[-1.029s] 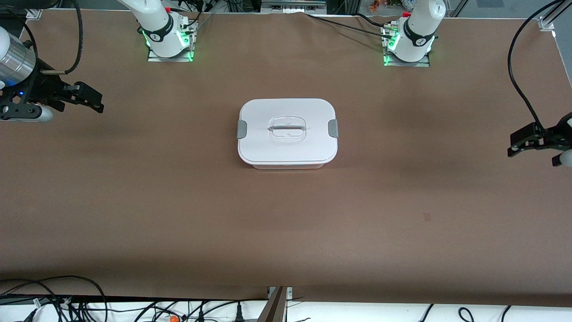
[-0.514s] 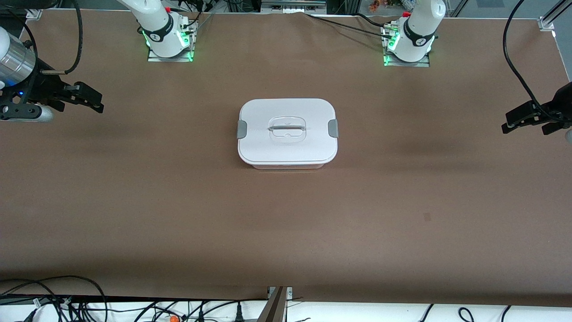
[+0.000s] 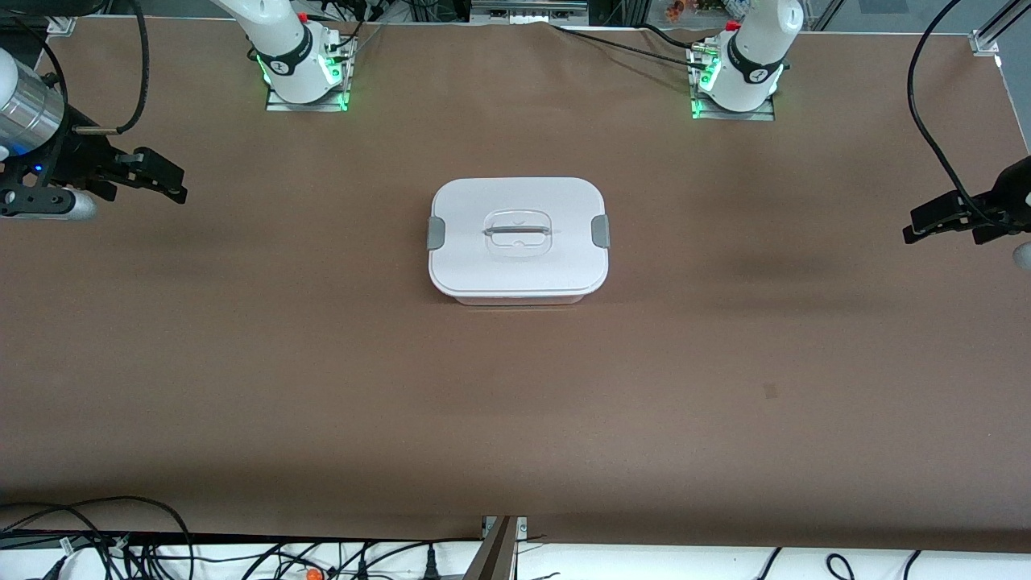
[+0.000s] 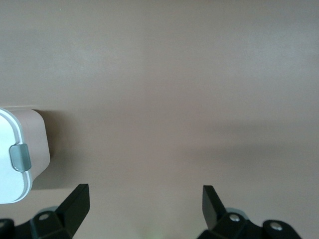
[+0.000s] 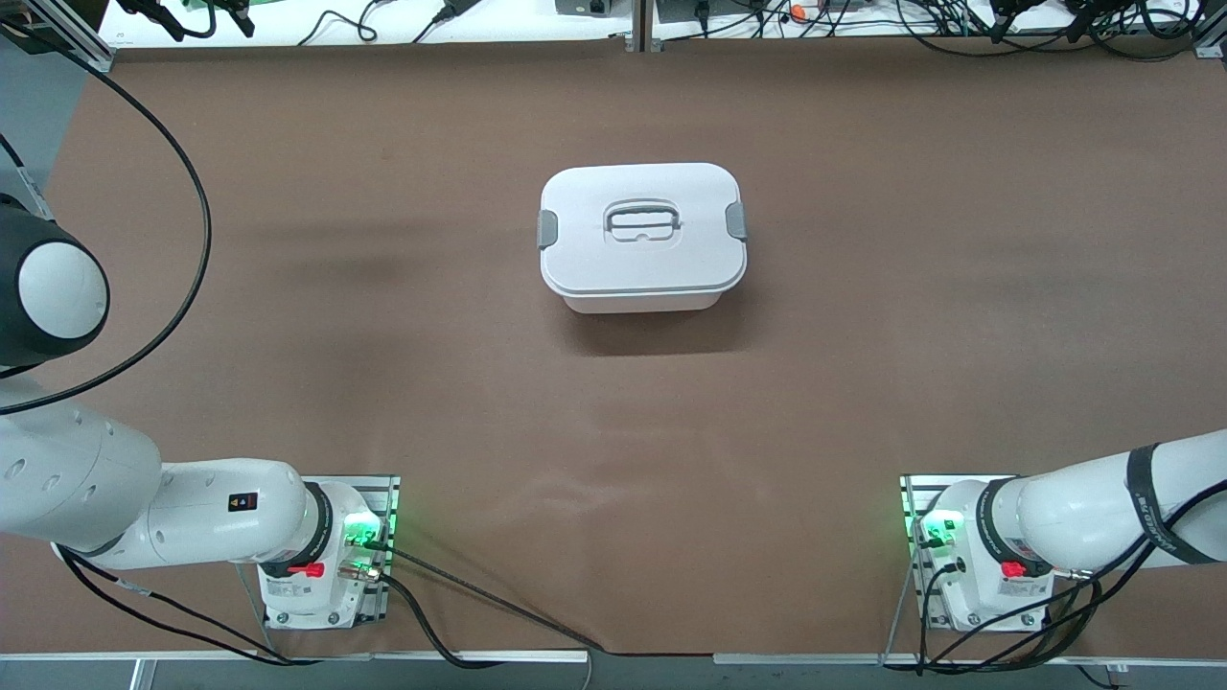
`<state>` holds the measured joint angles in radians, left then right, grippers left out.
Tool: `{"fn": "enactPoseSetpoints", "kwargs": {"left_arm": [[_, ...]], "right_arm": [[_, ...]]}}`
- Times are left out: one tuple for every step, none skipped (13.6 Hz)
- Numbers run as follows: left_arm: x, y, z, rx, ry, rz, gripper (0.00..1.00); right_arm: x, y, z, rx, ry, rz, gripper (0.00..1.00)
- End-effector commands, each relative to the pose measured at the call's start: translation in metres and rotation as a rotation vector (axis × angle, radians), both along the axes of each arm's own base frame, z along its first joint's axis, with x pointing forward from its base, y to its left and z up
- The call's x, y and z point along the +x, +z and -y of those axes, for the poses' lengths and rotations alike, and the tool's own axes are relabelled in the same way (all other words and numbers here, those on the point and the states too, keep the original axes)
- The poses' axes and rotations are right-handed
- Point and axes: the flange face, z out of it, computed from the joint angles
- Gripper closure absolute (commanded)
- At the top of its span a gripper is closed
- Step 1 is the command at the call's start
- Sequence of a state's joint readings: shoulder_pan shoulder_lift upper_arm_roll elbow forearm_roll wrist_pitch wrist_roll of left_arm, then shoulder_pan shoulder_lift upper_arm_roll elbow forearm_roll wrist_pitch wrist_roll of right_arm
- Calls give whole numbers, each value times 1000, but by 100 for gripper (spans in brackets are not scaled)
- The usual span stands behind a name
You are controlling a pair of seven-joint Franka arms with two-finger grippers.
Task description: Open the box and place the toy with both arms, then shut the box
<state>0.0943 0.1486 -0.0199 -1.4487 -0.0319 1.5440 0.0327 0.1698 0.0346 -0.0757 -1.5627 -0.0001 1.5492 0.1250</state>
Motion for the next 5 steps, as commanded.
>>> {"fn": "enactPoseSetpoints", "kwargs": {"left_arm": [[-2,3,1,6,-2,-6,0],[-2,3,2,7,-4,-6,0],[-2,5,4,7,-7,-3,0],[-1,7,4,14,-8,0,0],[-1,8,7,45,-22,0,0]], "right_arm": [[1,2,2,9,-23,-8,0],[1,2,2,9,-21,-8,0],[1,2,2,9,-20,-8,0],[1,2,2,9,-21,-8,0],[1,2,2,9,-21,-8,0]]}}
